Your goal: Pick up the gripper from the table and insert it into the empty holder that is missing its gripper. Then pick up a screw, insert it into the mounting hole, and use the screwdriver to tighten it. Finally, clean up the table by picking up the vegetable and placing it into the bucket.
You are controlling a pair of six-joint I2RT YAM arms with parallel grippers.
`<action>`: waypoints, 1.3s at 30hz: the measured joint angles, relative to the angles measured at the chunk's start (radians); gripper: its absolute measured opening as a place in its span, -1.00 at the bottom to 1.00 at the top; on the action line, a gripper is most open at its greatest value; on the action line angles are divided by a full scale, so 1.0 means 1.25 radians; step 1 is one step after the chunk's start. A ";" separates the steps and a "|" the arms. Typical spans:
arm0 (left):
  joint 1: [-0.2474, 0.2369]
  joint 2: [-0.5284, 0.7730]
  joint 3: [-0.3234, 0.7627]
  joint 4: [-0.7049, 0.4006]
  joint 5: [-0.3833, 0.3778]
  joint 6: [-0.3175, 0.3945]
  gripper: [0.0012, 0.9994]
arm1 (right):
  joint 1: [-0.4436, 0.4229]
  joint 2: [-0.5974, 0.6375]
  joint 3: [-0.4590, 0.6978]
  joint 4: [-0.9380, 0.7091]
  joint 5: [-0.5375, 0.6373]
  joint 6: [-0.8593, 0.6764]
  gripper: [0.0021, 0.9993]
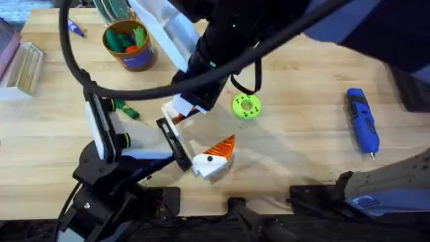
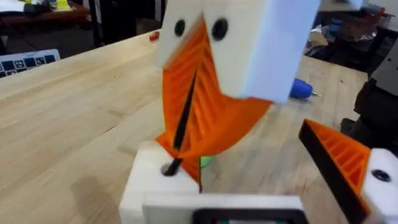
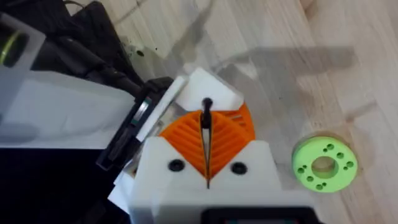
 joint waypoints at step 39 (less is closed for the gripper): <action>0.000 0.006 0.000 0.000 -0.005 -0.006 0.97 | 0.007 0.024 0.004 0.040 0.003 0.000 -0.99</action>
